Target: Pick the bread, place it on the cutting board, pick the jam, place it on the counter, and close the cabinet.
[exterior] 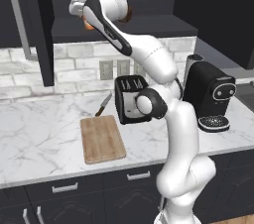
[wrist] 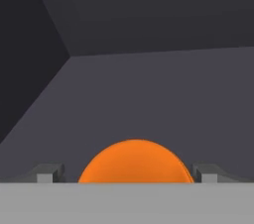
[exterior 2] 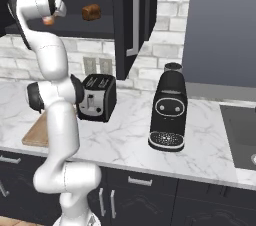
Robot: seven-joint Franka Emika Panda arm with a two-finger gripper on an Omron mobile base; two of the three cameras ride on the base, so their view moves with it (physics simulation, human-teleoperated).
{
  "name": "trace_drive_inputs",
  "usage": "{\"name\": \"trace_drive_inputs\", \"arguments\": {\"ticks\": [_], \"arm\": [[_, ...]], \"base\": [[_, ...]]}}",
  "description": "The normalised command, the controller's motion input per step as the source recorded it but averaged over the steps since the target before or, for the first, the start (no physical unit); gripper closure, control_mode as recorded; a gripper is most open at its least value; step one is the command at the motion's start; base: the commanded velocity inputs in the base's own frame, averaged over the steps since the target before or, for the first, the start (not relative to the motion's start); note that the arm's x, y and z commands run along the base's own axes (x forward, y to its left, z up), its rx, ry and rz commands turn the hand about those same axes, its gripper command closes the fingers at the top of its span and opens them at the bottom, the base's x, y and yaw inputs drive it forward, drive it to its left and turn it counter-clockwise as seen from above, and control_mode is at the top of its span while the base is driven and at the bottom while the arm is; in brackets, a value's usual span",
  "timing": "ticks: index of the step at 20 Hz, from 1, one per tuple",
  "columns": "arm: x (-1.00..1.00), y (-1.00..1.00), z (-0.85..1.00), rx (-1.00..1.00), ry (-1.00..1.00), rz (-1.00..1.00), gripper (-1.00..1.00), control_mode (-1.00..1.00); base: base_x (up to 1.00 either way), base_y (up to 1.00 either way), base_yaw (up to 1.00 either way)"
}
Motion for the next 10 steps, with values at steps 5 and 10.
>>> {"name": "trace_drive_inputs", "arguments": {"ticks": [5, 10], "arm": [[0.06, 0.10, -0.04, -0.04, 0.03, 0.01, 1.00, -1.00], [0.00, 0.00, 0.00, -0.02, 0.00, 0.01, 1.00, -1.00]], "base": [[0.00, 0.00, 0.00], [0.00, 0.00, 0.00]]}}
